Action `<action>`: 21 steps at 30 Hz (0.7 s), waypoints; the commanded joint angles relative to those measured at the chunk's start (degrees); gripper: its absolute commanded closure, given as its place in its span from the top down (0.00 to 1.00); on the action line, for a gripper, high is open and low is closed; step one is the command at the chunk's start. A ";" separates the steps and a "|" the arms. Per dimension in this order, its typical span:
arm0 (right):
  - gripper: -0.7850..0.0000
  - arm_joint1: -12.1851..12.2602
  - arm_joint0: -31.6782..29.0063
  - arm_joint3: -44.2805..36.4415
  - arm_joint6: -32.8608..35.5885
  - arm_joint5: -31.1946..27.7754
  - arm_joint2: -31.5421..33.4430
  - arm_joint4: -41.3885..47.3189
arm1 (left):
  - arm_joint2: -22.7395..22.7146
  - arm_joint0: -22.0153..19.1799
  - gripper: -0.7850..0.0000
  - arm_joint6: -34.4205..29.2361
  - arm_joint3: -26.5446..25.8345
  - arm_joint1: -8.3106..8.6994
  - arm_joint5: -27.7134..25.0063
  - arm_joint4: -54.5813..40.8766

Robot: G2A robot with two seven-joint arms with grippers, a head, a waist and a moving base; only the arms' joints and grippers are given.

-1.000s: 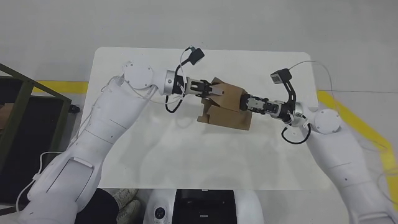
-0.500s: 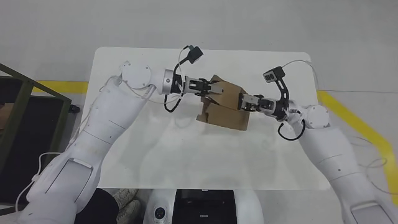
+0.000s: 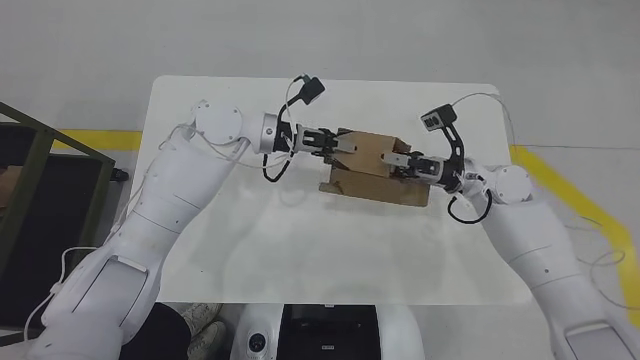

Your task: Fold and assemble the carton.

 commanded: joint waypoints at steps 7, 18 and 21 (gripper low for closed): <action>0.46 -0.04 1.25 1.83 -0.79 -0.79 0.24 -1.64 | 0.23 0.00 0.00 -0.17 -0.43 -0.01 0.18 0.03; 0.26 -0.52 1.82 2.29 -0.84 -0.84 -0.78 -2.27 | 0.95 -0.51 0.00 0.22 -0.20 -0.23 0.21 0.20; 0.18 -0.61 1.95 2.92 -0.95 -0.95 -0.80 -2.44 | 0.92 -0.55 0.00 0.17 -0.14 -0.21 0.17 0.21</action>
